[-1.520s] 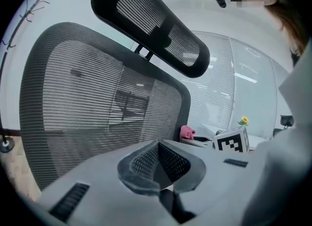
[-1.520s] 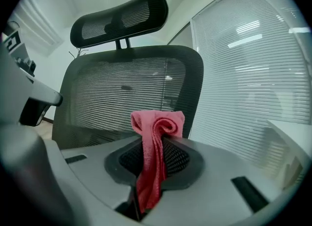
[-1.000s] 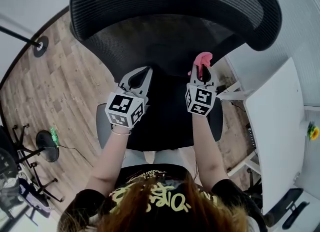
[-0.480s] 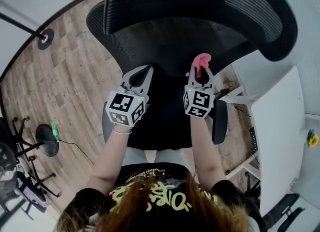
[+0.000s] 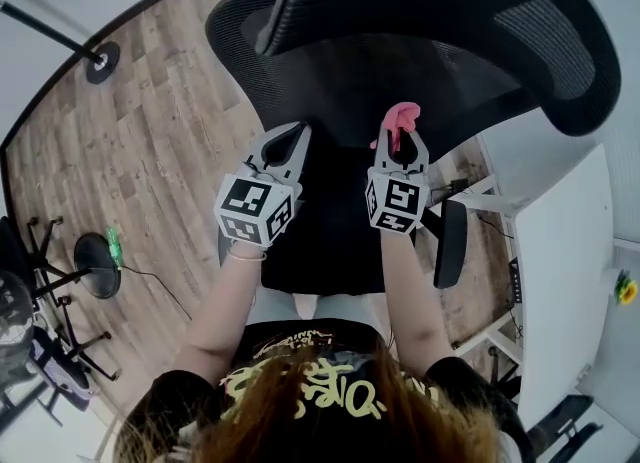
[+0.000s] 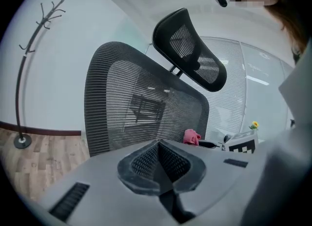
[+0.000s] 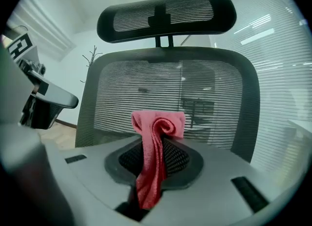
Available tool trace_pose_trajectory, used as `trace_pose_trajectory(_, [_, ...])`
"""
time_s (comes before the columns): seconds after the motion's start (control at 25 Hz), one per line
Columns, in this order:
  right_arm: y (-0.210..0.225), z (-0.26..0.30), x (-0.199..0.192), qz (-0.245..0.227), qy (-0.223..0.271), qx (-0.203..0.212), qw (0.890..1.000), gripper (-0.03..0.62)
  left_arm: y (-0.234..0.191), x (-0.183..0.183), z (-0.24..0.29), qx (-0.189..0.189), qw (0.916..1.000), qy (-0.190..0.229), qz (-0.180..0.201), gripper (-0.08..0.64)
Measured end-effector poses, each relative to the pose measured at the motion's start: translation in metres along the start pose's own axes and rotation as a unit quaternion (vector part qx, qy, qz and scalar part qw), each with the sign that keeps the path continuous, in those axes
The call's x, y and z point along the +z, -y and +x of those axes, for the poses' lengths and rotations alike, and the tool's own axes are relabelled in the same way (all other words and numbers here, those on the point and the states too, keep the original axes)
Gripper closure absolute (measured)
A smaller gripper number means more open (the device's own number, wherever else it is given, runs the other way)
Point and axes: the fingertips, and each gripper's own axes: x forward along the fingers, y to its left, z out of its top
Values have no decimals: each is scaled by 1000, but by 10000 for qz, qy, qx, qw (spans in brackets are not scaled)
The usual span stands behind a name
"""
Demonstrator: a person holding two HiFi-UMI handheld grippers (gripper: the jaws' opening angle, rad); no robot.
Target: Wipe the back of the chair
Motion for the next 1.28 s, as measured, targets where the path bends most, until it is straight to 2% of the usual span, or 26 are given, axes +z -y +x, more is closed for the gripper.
trace_pose_trajectory(0.24, [-29, 6, 7, -123, 14, 212, 9997, 525, -17, 3, -13, 103, 9999, 15, -8, 569])
trace_pose_trajectory(1.28, [-146, 30, 21, -126, 103, 1059, 9942, 524, -90, 6, -67, 629, 9975, 145, -277, 569])
